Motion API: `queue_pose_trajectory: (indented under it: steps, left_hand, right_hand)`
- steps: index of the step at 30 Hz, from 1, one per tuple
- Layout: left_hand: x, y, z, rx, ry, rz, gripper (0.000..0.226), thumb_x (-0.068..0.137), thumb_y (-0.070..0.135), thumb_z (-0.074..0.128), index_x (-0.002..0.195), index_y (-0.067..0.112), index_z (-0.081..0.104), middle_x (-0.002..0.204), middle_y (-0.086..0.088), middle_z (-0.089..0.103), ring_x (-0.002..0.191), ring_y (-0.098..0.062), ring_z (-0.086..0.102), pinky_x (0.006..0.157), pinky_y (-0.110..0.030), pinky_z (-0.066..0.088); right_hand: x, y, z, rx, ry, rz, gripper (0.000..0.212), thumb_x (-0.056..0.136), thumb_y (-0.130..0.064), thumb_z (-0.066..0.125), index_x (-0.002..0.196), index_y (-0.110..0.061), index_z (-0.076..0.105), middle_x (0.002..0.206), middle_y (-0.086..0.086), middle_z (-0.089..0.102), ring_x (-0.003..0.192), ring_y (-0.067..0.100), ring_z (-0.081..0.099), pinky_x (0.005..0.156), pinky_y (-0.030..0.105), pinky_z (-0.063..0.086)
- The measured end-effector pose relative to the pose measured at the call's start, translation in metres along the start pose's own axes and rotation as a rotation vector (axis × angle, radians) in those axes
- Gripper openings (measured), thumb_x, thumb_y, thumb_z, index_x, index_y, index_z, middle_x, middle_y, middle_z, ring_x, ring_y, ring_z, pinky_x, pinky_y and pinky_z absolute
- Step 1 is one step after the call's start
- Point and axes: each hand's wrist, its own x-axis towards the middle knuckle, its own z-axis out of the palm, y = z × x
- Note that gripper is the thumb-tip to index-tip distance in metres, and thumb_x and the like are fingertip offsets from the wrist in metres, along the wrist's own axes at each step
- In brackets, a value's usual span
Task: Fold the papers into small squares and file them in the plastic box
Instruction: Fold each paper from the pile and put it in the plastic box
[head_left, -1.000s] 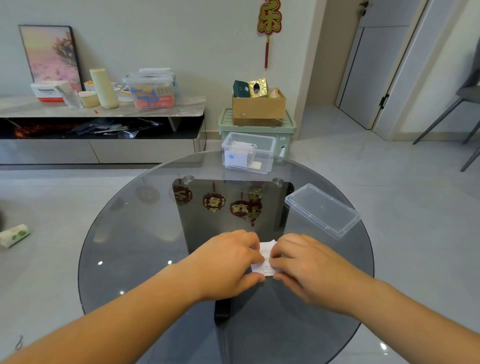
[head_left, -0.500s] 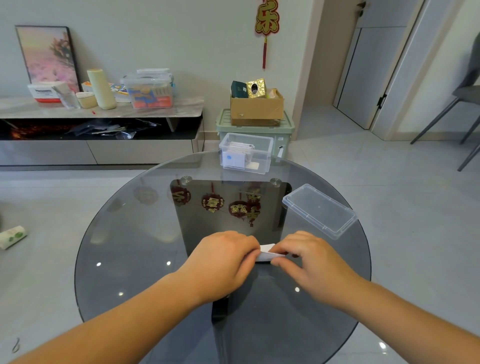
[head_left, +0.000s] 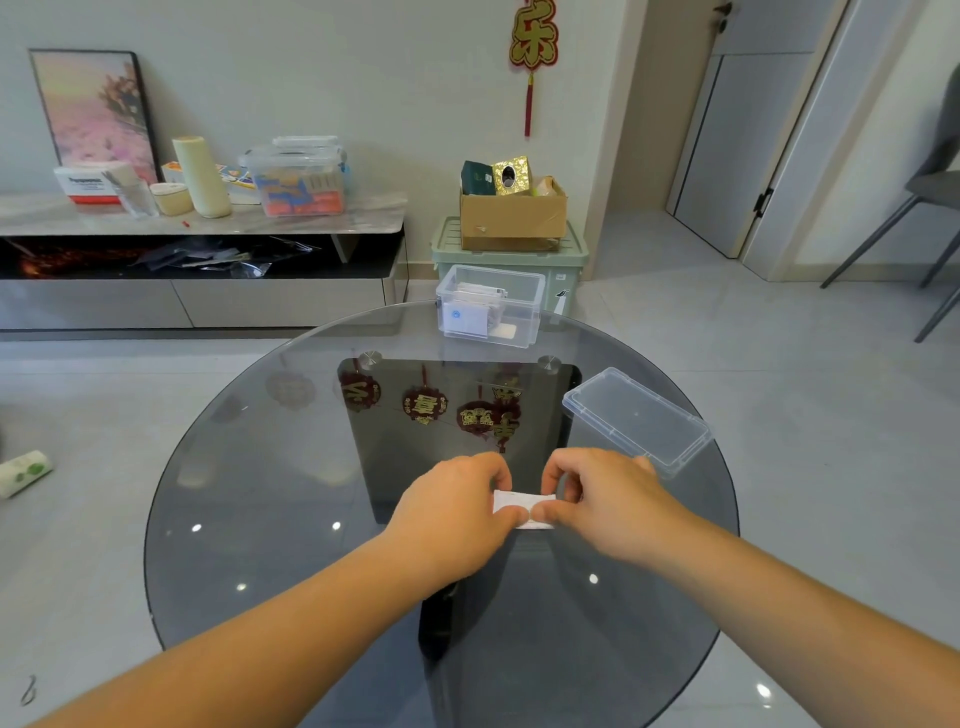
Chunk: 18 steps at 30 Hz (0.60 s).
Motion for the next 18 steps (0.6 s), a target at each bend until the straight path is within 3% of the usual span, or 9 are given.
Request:
queue_pose_trajectory:
  steps: [4, 9, 13, 18]
  left_hand:
    - [0.006, 0.001, -0.004, 0.028, -0.043, -0.014, 0.035, 0.087, 0.050, 0.071, 0.116, 0.033, 0.061, 0.108, 0.006, 0.052, 0.096, -0.012, 0.053, 0.083, -0.028, 0.050]
    - [0.014, 0.002, -0.012, -0.068, -0.153, -0.057, 0.029, 0.074, 0.046, 0.085, 0.090, 0.030, 0.066, 0.090, 0.009, 0.064, 0.077, -0.007, 0.058, 0.063, -0.023, 0.044]
    - [0.018, 0.005, -0.013, -0.069, -0.154, -0.049, 0.031, 0.071, 0.039, 0.088, 0.082, 0.032, 0.060, 0.086, 0.011, 0.063, 0.075, -0.007, 0.057, 0.063, -0.023, 0.042]
    - [0.016, 0.007, -0.014, -0.049, -0.148, 0.063, 0.034, 0.075, 0.035, 0.086, 0.079, 0.032, 0.052, 0.086, 0.011, 0.060, 0.079, -0.007, 0.056, 0.068, -0.024, 0.046]
  right_hand:
    - [0.004, -0.002, -0.007, 0.073, -0.041, 0.063, 0.027, 0.079, -0.049, 0.080, 0.084, -0.032, 0.059, 0.074, -0.011, 0.061, 0.071, 0.008, 0.055, 0.085, 0.036, 0.045]
    - [0.005, -0.002, -0.005, 0.127, -0.045, 0.052, 0.024, 0.076, -0.043, 0.084, 0.078, -0.031, 0.064, 0.078, -0.010, 0.064, 0.070, 0.008, 0.056, 0.069, 0.030, 0.043]
    - [0.000, -0.002, -0.009, 0.114, -0.058, -0.035, 0.024, 0.078, -0.039, 0.082, 0.082, -0.029, 0.061, 0.081, -0.010, 0.059, 0.068, 0.006, 0.051, 0.059, 0.021, 0.039]
    - [-0.002, -0.002, -0.013, 0.152, -0.102, -0.065, 0.032, 0.073, -0.035, 0.085, 0.081, -0.026, 0.055, 0.077, -0.008, 0.059, 0.064, 0.007, 0.050, 0.057, 0.024, 0.043]
